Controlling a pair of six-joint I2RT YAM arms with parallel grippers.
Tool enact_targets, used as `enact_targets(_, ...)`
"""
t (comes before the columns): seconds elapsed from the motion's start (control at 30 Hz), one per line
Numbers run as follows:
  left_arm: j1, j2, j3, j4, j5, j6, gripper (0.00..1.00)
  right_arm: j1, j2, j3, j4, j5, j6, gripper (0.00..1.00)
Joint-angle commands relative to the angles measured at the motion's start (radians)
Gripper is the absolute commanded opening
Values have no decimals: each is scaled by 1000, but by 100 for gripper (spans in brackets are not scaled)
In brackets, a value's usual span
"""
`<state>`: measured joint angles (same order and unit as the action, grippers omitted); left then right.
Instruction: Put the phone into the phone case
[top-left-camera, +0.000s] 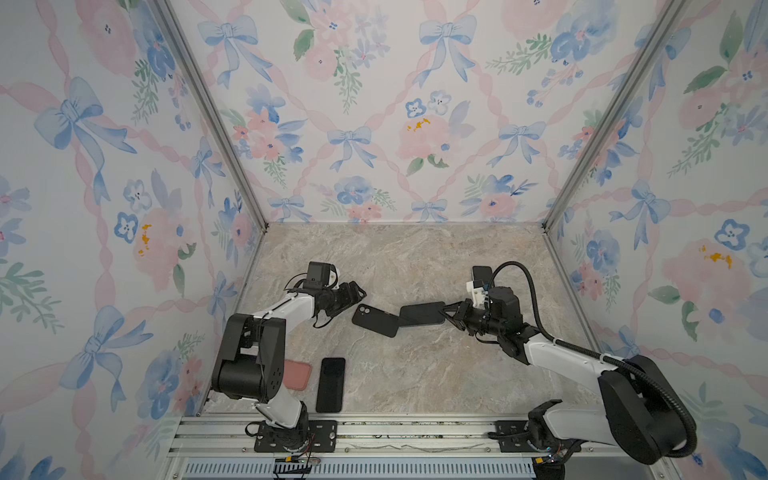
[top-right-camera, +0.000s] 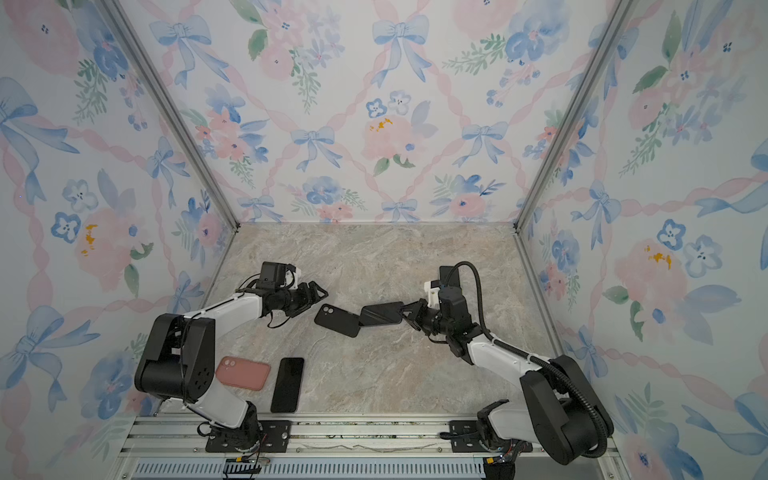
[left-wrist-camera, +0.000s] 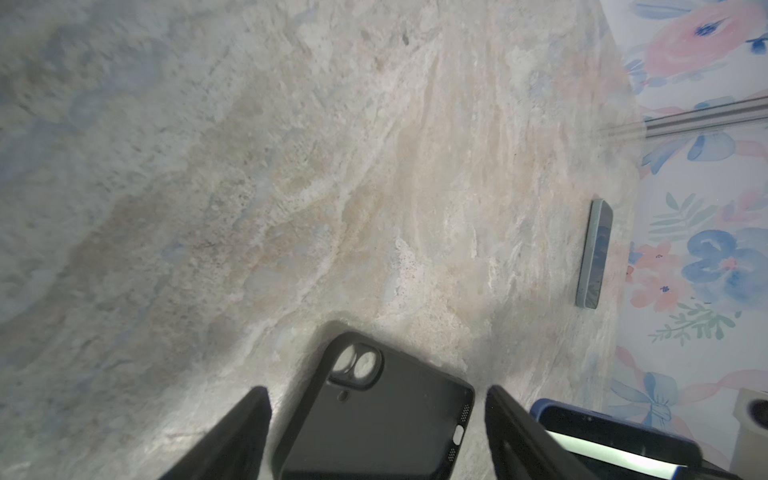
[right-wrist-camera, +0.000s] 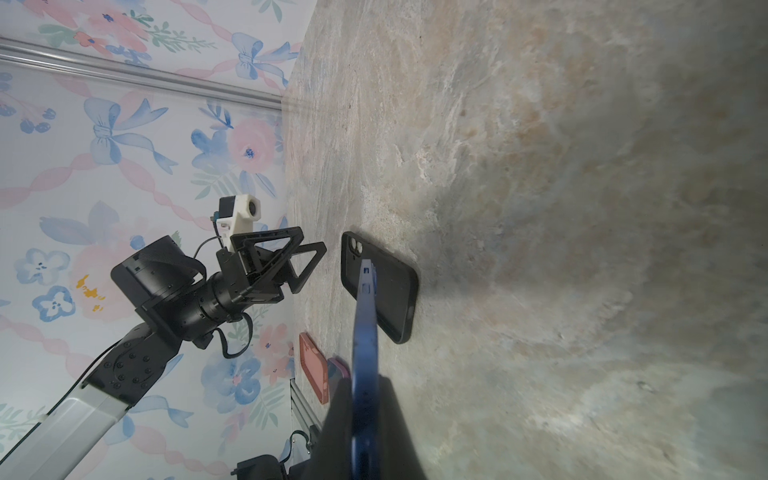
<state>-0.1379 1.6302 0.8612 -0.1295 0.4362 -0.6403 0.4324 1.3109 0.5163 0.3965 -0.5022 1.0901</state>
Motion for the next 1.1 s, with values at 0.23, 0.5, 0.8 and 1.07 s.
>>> enact_targets(0.23, -44, 58, 4, -45, -15, 19, 81, -9, -22, 37, -11, -25, -56, 3)
enact_targets(0.5, -86, 31, -29, -45, 6, -10, 79, -9, -34, 34, -26, -20, -65, 3)
enact_targets(0.8, -154, -27, -89, -32, 7, -62, 78, -7, -33, 33, -28, -19, -65, 3)
enact_targets(1.07, -216, -52, -117, 19, 21, -118, 78, 9, -2, 49, -24, -21, -68, 3)
